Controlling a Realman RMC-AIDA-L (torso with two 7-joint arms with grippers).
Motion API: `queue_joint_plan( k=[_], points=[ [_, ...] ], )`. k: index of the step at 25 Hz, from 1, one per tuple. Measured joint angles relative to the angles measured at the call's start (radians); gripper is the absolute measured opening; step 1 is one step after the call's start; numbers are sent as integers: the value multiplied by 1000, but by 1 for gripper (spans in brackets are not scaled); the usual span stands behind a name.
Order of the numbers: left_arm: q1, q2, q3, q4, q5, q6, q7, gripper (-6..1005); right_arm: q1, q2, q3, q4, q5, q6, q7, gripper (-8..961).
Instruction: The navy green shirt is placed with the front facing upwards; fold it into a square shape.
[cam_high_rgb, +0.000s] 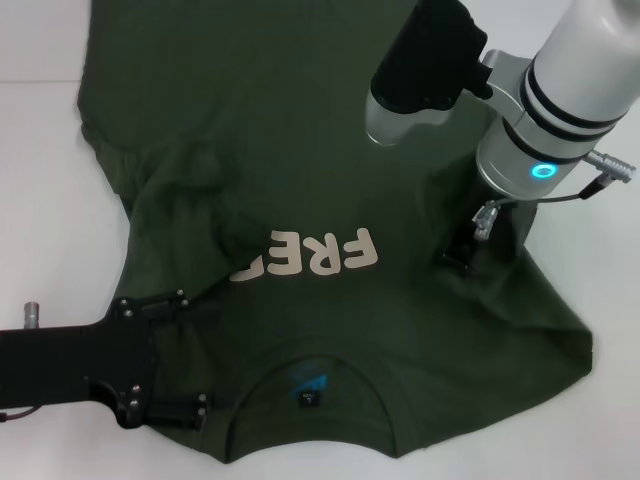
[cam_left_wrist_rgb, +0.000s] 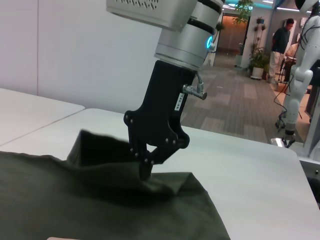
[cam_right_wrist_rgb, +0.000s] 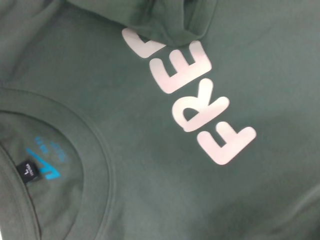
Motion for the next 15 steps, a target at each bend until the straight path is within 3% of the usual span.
queue_joint_plan(
  k=[5,9,15],
  points=[
    [6,-5,0,-1,0,0,-7,907,5,-1,-1,10,-1,5,-2,106],
    [7,-5,0,-3,0,0,-7,907,7,-2,-8,0,-25,-2,-5,311],
    [11,-7,0,-5,-3,0,-7,907,0,-4,2,-15,-67,4,20,438]
  ],
)
